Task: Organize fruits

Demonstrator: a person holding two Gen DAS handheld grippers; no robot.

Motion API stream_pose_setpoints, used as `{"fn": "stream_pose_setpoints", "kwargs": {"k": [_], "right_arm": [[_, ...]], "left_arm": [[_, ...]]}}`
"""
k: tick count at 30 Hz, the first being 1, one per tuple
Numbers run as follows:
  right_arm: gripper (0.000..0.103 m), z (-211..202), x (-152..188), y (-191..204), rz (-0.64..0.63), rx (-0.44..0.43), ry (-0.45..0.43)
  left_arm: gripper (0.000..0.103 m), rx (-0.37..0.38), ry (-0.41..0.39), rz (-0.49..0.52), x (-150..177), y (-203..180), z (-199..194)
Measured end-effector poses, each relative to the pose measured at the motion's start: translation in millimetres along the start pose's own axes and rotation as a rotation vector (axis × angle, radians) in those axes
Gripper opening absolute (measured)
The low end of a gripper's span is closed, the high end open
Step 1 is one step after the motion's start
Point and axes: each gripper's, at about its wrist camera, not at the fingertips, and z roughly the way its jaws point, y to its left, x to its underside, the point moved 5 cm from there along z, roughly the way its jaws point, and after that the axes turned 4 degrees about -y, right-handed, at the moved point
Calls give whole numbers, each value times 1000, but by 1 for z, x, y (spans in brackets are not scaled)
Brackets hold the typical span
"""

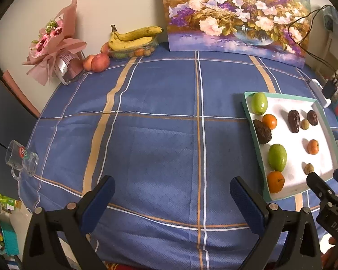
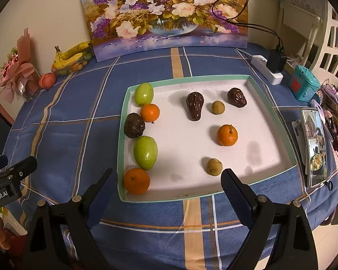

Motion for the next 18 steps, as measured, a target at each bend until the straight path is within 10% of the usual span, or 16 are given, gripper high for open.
{"fn": "stream_pose_setpoints", "kwargs": {"k": [18], "right_arm": [[93, 2, 2, 1, -4, 5, 15]], "left_arm": [[103, 10, 16, 26, 1, -4, 2]]}}
